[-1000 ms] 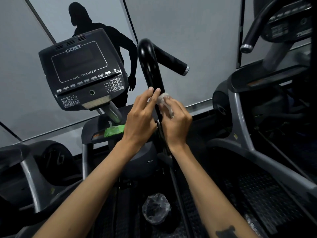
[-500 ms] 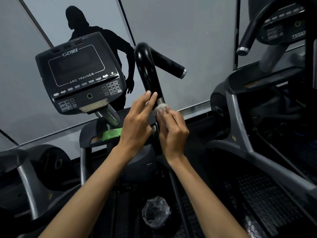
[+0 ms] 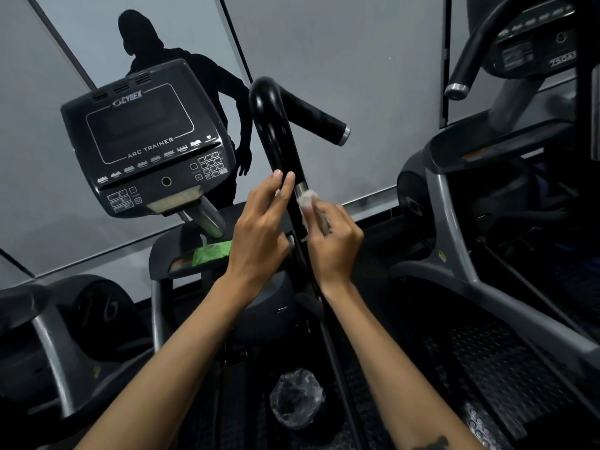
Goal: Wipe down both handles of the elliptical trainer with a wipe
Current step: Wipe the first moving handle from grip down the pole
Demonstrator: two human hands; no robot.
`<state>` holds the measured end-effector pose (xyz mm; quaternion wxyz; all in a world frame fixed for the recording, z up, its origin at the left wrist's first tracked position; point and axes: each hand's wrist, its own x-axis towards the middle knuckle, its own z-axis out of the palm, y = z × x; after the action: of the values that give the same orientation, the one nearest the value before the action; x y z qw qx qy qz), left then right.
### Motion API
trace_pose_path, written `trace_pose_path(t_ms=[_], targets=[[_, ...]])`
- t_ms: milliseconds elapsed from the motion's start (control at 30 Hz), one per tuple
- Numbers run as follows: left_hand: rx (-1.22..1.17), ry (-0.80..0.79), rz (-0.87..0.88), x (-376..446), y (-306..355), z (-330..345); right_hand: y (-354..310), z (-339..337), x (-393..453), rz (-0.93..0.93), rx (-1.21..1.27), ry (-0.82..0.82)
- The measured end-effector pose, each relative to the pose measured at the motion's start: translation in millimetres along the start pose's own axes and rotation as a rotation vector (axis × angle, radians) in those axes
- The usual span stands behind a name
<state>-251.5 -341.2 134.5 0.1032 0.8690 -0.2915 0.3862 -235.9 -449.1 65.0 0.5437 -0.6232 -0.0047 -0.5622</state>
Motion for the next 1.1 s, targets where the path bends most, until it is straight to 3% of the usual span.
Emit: trace_pose_path(t_ms=[233,333,467,600,767,900,1100], targets=[[0.028,-0.022,0.013,-0.3,-1.6,-2.5,-11.6,15.0,-7.7,-0.044,-0.012,0.08],[0.041,-0.06,-0.006,-2.2,2.1,-0.8,-14.8,21.6,6.9,0.028,0.043,0.111],[0.082,-0.143,0.01,-3.4,1.7,-9.5,-14.0,11.0,-24.8,-0.017,-0.005,0.114],[0.159,-0.184,0.037,3.1,6.2,-20.2,-10.1,13.6,-18.2,0.101,0.081,0.157],[0.181,-0.242,0.035,1.6,9.7,-24.1,-13.4,8.8,-27.9,-0.006,-0.003,0.124],[0.192,-0.245,0.029,0.0,10.0,-18.7,-14.3,10.2,-6.2,0.113,0.038,0.109],[0.192,-0.255,0.042,-0.3,6.5,-22.3,-10.5,-0.9,-29.1,0.077,0.035,0.078]])
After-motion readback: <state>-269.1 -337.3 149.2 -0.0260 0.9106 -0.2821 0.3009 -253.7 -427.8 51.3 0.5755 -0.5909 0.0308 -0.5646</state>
